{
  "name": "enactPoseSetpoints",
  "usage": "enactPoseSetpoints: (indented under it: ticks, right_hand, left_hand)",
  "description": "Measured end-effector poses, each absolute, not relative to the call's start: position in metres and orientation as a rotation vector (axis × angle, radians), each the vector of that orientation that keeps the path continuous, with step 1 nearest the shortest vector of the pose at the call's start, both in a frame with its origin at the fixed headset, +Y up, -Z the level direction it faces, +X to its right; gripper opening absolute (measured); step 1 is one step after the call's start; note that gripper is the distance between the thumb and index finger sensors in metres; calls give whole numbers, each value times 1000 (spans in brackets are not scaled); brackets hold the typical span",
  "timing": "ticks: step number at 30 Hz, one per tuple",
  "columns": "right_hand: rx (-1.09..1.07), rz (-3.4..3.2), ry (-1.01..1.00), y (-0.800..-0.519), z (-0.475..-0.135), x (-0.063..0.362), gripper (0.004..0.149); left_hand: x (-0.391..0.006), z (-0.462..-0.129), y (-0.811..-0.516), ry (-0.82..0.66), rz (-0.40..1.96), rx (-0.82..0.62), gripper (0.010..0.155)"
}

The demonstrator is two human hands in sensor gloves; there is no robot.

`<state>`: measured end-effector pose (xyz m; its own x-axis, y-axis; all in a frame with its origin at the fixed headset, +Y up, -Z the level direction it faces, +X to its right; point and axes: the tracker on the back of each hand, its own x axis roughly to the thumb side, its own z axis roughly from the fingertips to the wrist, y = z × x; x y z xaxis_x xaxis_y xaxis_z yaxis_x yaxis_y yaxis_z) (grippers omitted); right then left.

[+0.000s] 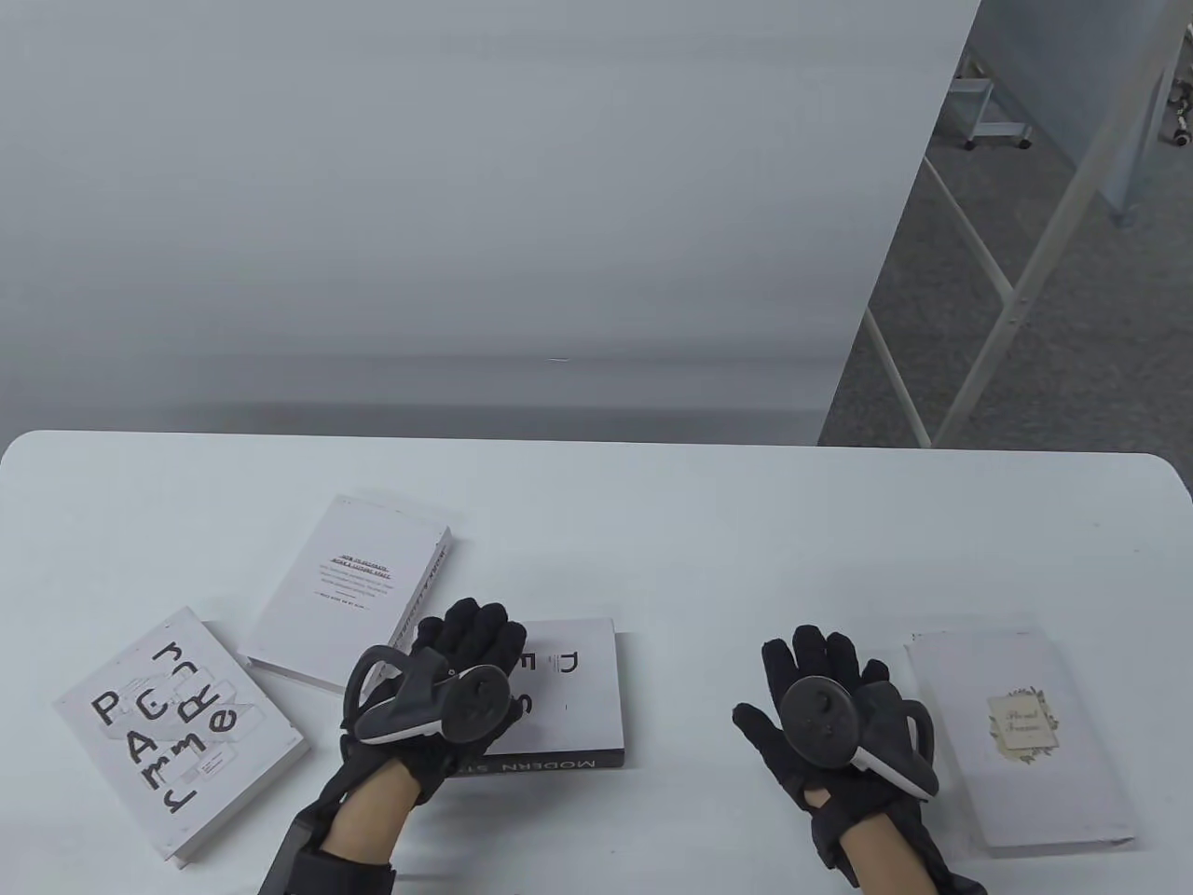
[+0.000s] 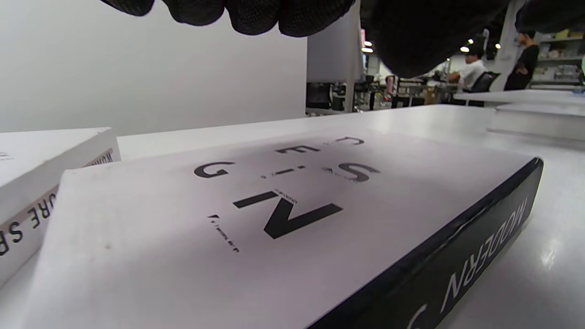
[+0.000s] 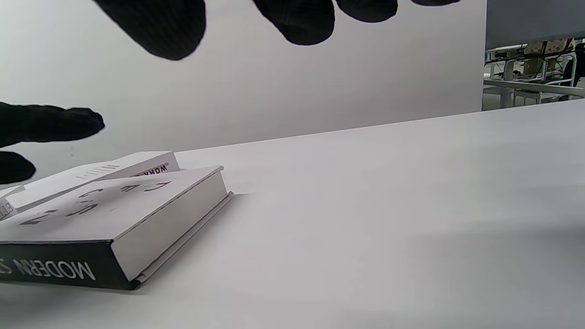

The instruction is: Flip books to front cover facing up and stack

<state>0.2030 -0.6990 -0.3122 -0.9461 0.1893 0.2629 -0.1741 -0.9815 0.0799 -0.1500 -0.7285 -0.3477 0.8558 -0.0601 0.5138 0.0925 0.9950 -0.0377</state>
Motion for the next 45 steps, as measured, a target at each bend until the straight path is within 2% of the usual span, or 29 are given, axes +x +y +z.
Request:
enactPoseSetpoints:
  ticks: [4,13,16,26,33,45]
  right_hand:
    - [402,2922,91,-699,-313,203,74]
    - [410,2929,126,-704,-314,201,73]
    - [403,2927,143,-703,-314,201,73]
    - [403,2921,153,-704,-313,201,71]
    - [417,2926,198,-708,-313,197,70]
    - [423,2939,272,-721,-313,192,70]
  left_hand:
    - [-139,-363,-734,-547,-164,-110,59]
    - [-127,-383,-762,-537,-197,-295,60]
    - [-131,-387,-761,-512,-140,-312,60]
    - [-130,-378,-752,-437,-375,-324,64]
    - [-116,-366,-751,-358,-368,-306,67]
    - [-68,-347,-747,-194,-224,-307,68]
